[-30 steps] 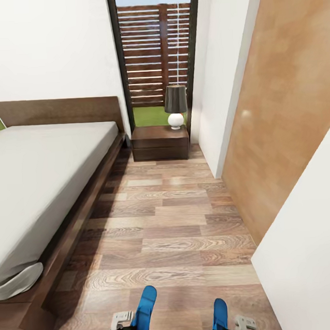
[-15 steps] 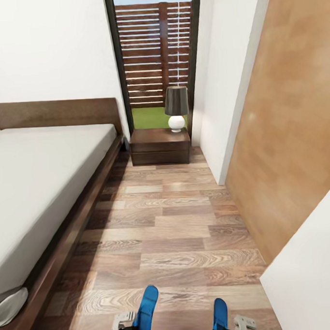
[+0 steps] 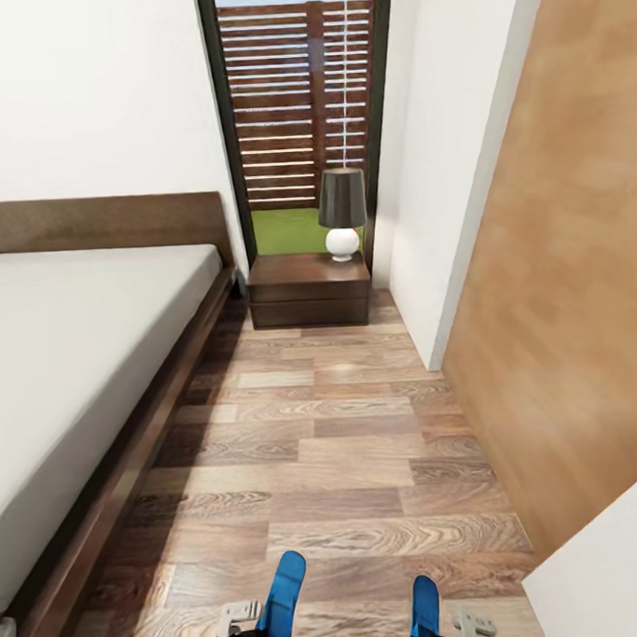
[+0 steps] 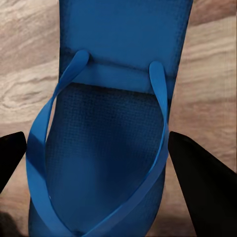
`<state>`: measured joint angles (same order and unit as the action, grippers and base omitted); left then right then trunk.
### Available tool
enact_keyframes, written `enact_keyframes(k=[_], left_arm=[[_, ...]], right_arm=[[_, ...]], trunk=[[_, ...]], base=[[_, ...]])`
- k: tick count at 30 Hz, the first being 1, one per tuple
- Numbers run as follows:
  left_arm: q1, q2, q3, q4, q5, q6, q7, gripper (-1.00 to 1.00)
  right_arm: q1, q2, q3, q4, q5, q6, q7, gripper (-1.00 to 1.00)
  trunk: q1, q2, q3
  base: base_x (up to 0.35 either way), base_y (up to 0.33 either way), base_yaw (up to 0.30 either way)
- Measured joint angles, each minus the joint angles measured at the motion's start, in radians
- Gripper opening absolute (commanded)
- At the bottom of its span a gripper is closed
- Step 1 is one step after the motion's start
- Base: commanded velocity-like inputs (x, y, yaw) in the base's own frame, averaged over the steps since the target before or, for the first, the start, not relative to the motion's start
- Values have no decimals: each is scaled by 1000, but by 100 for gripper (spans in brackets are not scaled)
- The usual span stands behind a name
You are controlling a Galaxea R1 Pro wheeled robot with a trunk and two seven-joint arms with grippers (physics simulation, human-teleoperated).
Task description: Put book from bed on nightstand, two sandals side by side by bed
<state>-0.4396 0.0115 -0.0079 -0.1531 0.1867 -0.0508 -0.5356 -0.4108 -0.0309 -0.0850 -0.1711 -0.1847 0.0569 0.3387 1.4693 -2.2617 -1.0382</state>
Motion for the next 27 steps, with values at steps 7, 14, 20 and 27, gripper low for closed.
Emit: enact_keyframes(k=[7, 14, 20, 27], left_arm=[[0, 0, 0, 0, 0, 0, 0, -100], [0, 0, 1, 0, 0, 0, 0, -100], [0, 0, 1, 0, 0, 0, 0, -100], [0, 1, 1, 0, 1, 0, 0, -100]], right_arm=[[0, 0, 1, 0, 0, 0, 1, -100], [0, 0, 1, 6, 0, 1, 0, -100], [0, -1, 0, 6, -1, 0, -1, -100], [1, -5, -3, 4, -8, -54, -1, -100]], trunk=[[0, 0, 0], [0, 0, 0], [0, 0, 0], [0, 0, 0]], base=[[311, 0, 0], [311, 0, 0], [311, 0, 0], [311, 0, 0]])
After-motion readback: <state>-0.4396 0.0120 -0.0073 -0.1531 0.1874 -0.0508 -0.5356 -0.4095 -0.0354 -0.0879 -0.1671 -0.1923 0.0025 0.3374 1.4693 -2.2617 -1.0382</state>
